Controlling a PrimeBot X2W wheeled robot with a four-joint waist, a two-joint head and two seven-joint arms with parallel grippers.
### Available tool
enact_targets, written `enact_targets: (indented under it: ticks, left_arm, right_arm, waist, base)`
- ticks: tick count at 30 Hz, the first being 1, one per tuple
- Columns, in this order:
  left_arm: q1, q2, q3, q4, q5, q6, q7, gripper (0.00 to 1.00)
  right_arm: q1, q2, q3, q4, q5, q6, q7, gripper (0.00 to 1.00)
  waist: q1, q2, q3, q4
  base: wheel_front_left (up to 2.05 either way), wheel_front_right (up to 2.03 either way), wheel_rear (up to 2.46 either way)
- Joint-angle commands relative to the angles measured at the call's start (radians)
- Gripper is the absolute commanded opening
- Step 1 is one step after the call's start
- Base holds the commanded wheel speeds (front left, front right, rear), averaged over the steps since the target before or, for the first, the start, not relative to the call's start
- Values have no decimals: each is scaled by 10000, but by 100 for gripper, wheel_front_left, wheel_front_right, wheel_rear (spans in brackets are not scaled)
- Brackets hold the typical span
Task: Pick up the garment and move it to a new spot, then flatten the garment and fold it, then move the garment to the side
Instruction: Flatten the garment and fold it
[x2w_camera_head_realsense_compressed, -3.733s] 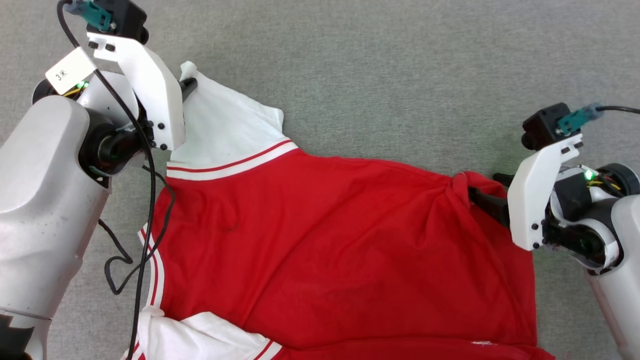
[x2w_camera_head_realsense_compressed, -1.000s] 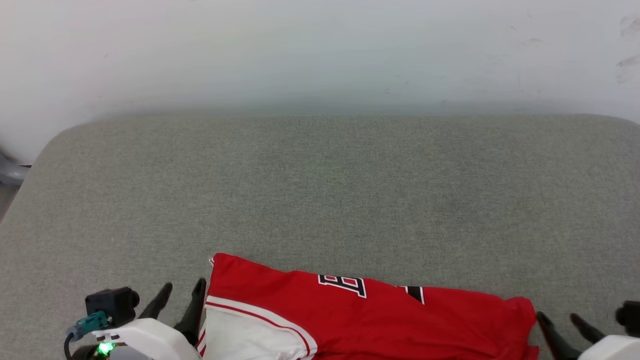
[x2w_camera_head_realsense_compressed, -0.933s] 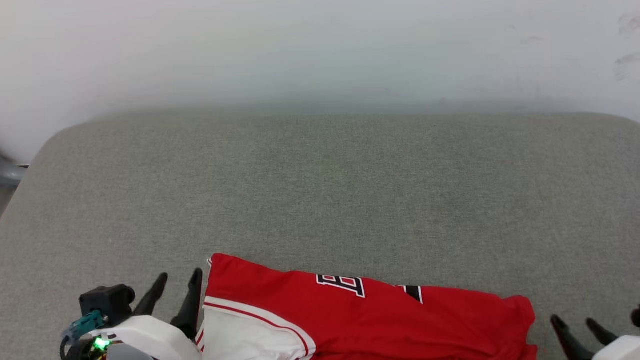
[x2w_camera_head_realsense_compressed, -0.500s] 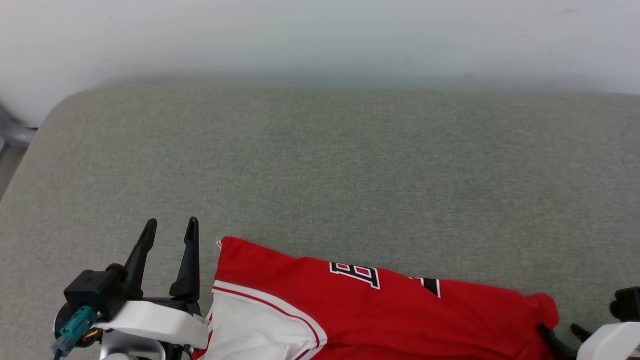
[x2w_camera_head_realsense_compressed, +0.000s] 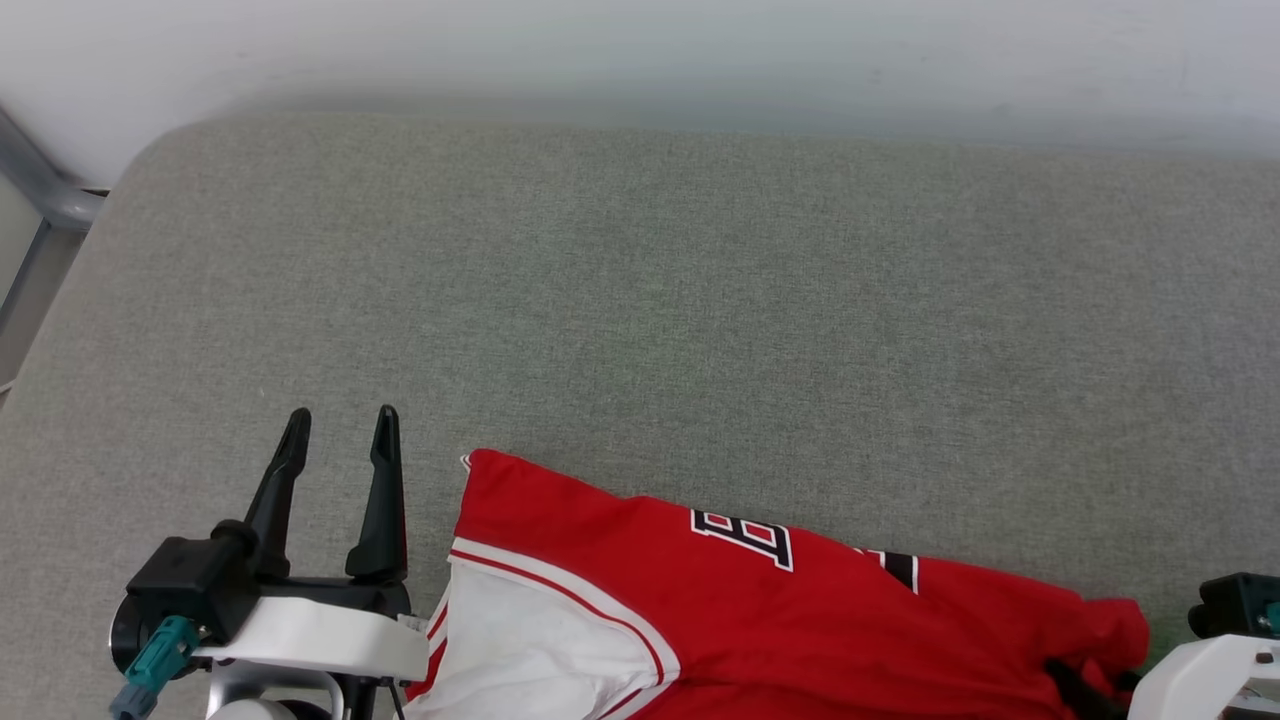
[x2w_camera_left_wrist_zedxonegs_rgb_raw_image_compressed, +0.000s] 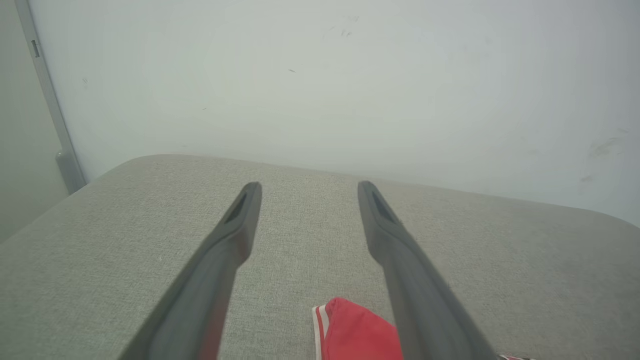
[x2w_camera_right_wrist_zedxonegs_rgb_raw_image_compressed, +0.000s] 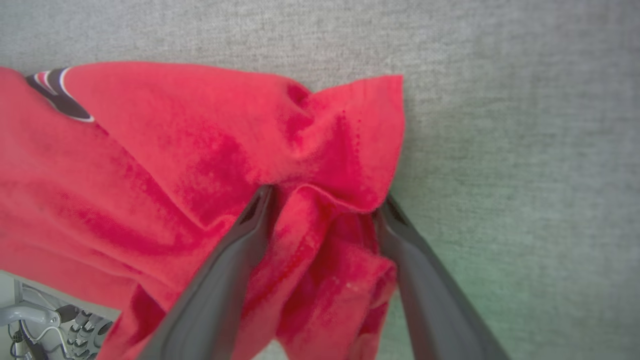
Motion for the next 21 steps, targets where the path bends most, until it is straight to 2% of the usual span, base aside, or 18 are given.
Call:
enact_targets:
  ticks: [1,6,12,17,21]
  left_arm:
    - [78,-97,47,43,111,-63,-67,100]
    - [255,-119,138,220,307,-168,-60,100]
    - [498,-4,234,347,531,-91,-59,100]
    - [643,22,191,386,571,-45,-39,100]
    - [661,51,154,327,601,-39,-23,100]
  right_arm:
    - [209,365,589,528,160,34,230,0]
    - [81,141,779,292,244,30,-20,0]
    - [-251,-135,730,-307,200,16,-116,0]
    - [-554,-318,270,-623,52,14,20,0]
    - [-755,-575,-488,-512,95,13,186,0]
  waist:
    - [0,0,-39,-25]
    - [0,0,-320,-192]
    - [0,0,-603,-457]
    - [0,0,-784,-766]
    - [0,0,-847,-989]
  base:
    - [0,0,0]
    - [0,0,0]
    - [0,0,0]
    - [0,0,0]
    - [0,0,0]
